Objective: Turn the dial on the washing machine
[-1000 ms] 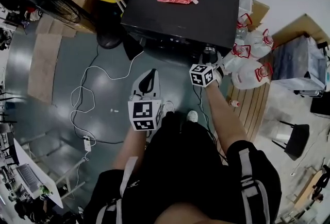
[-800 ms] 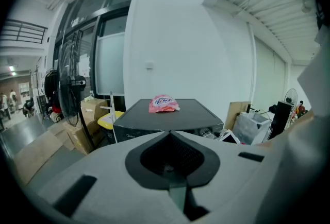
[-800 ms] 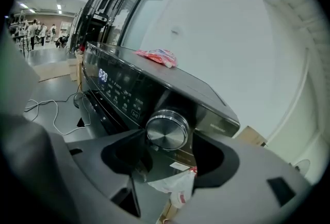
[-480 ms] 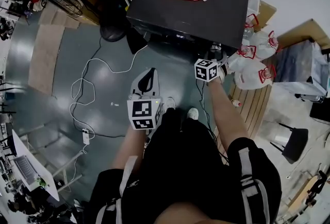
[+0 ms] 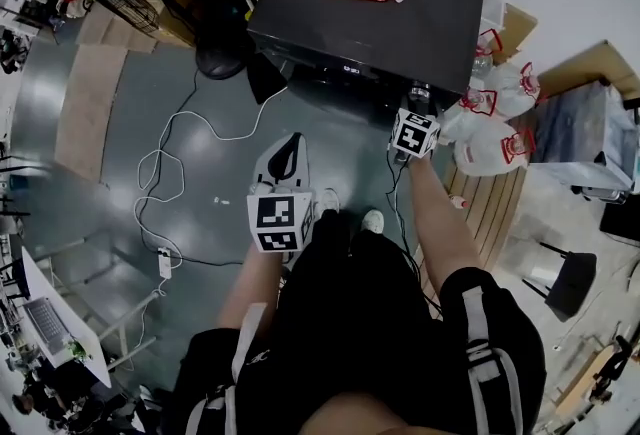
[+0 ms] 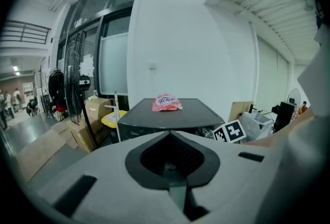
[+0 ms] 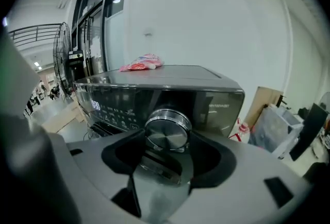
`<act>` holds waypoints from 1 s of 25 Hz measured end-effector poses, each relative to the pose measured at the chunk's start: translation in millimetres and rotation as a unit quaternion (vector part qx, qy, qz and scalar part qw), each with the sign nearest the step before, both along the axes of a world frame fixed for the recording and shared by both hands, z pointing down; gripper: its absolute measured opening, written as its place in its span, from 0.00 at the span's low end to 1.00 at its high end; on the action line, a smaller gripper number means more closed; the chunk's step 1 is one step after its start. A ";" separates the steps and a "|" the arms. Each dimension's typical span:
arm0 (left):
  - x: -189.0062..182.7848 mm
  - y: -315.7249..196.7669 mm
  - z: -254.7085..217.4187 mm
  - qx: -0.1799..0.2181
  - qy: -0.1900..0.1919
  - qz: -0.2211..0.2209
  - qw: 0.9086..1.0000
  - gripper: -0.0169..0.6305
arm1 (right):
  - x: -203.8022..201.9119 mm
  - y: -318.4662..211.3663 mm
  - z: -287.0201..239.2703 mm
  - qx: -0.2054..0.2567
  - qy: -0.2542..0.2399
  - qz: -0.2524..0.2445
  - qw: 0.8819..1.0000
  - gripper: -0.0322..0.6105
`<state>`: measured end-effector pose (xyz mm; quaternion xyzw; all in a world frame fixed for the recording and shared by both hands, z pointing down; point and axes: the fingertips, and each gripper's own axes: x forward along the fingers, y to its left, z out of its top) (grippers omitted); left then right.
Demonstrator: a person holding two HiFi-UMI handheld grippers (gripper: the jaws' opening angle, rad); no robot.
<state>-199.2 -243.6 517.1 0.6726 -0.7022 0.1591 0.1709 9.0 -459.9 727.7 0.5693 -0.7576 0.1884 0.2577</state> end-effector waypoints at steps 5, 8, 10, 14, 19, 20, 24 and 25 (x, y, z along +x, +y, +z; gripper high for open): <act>3.5 3.9 -2.0 -0.001 -0.003 -0.002 1.000 0.02 | 1.3 -0.4 0.8 -0.003 -0.009 0.000 1.000 0.43; 5.0 6.1 -3.4 0.000 -0.004 -0.004 1.000 0.02 | 2.3 -0.4 1.0 -0.012 -0.051 0.000 0.999 0.43; 6.1 8.0 -3.4 0.000 -0.005 -0.005 1.000 0.02 | 2.8 0.0 2.7 -0.019 -0.100 -0.003 0.995 0.43; 12.1 10.5 -4.6 0.001 -0.008 -0.002 1.000 0.02 | 3.5 0.4 4.0 -0.033 -0.157 -0.005 0.987 0.43; 16.8 11.8 -6.7 0.002 -0.011 0.001 1.000 0.02 | 5.3 -0.2 3.1 -0.052 -0.226 0.023 0.973 0.43; 16.5 12.4 -7.3 0.002 -0.011 0.000 1.000 0.02 | 5.1 -0.3 3.2 -0.053 -0.226 0.022 0.973 0.43; 15.5 15.6 -6.2 0.002 -0.011 -0.005 1.000 0.02 | 5.4 -0.7 3.0 -0.054 -0.225 0.020 0.973 0.43; 15.6 16.3 -6.1 0.002 -0.011 -0.006 1.000 0.02 | 5.5 -0.7 2.9 -0.054 -0.227 0.021 0.972 0.43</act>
